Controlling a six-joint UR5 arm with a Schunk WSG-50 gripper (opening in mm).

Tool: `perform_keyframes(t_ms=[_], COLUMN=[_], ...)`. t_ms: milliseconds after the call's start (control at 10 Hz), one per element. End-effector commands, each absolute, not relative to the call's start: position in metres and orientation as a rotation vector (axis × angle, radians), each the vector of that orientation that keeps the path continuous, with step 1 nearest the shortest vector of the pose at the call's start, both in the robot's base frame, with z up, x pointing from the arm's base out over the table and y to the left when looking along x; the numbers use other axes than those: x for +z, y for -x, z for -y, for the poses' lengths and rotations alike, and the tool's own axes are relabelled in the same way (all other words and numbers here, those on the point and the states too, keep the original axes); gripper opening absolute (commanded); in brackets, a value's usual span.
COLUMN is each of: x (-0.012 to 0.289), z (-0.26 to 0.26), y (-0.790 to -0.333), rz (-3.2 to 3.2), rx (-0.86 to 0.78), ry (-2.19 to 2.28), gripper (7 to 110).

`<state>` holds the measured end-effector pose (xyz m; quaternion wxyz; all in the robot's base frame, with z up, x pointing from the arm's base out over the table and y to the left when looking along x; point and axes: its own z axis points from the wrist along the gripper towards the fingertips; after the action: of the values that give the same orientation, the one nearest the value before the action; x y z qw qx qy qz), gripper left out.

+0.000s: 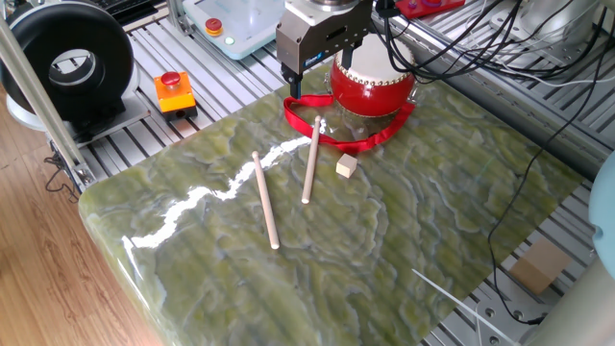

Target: Play the drum

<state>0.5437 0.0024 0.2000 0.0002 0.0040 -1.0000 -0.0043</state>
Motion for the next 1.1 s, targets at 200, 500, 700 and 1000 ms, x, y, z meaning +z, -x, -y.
perform_keyframes(t_ms=[200, 500, 700, 1000], x=[0.193, 0.19, 0.191, 0.189], z=[0.013, -0.009, -0.025, -0.015], y=[-0.547, -0.548, -0.548, -0.544], rz=[3.143, 3.136, 3.114, 3.106], rx=[0.092, -0.044, -0.146, -0.078], ry=[0.167, 0.276, 0.354, 0.336], gripper=[7, 7, 7, 7])
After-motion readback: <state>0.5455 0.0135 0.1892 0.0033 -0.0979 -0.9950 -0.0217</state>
